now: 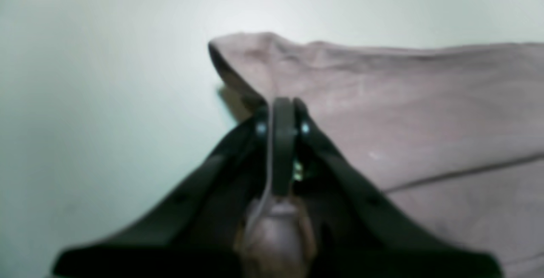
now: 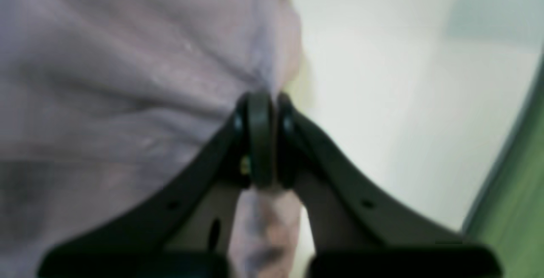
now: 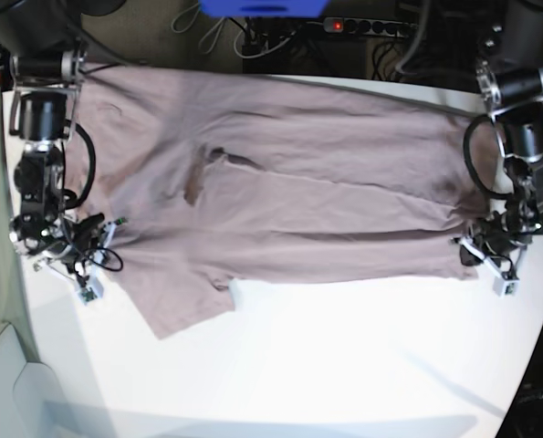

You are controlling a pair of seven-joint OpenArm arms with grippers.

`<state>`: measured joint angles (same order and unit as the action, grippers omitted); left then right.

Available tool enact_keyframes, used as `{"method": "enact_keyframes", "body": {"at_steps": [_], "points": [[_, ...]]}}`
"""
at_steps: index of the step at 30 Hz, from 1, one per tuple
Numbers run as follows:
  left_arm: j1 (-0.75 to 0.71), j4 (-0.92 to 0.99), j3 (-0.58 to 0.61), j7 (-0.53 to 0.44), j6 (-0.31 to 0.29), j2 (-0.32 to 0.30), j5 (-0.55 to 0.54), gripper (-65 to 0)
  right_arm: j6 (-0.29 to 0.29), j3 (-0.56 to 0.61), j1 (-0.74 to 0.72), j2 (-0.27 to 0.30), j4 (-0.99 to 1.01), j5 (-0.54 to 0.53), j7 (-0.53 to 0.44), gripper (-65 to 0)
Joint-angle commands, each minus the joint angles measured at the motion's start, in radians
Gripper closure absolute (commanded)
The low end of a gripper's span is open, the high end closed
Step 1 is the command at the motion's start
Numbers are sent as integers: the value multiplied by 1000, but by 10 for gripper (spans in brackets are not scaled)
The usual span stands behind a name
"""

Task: Layout the t-shirt on the table in an organized manner, then fold the t-shirt properly
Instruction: 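Lift the grasped edge with both grippers and fold it over toward the collar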

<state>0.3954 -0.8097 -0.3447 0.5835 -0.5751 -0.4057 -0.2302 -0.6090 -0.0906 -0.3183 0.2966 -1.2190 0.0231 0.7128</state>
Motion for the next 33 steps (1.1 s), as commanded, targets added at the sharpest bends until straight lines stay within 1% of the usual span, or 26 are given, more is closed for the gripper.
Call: {"method": "enact_keyframes", "body": {"at_steps": [1,8,14,17,20,24,26,31,33], "points": [[12,-69,-3,-7,-7,-22,-33,-4,-1,-4,-3,14,-60,-7,-6,0],[-125,-353,-9,83,-7,-26,-139,-4,-1,-4,149,13,-358,-7,89,0],[-215,-495,-173,149,-12,-6,-183,-4,-1,-7,270,13,-595,-7,161,0],[-238,-534,-219,172,-13,0,-189,-4,-1,-51,333,10,-684,-7,186,0],[-263,-558,-231,181,-13,-2,-189,-4,-4,-90,391,-15,-746,-7,190,0],[-300,-593,-230,183,-13,1,-189,-4,-4,-97,474,-18,-776,-7,190,0],[-332,-620,-230,183,-13,1,-191,-4,-4,-97,505,-29,-776,-7,187,0],[-416,-693,-230,184,-13,3,-192,-4,-4,-99,585,-29,-778,-7,183,0],[-450,-713,-231,184,-13,3,-211,-4,-4,-99,612,-29,-778,-7,181,0]]}}
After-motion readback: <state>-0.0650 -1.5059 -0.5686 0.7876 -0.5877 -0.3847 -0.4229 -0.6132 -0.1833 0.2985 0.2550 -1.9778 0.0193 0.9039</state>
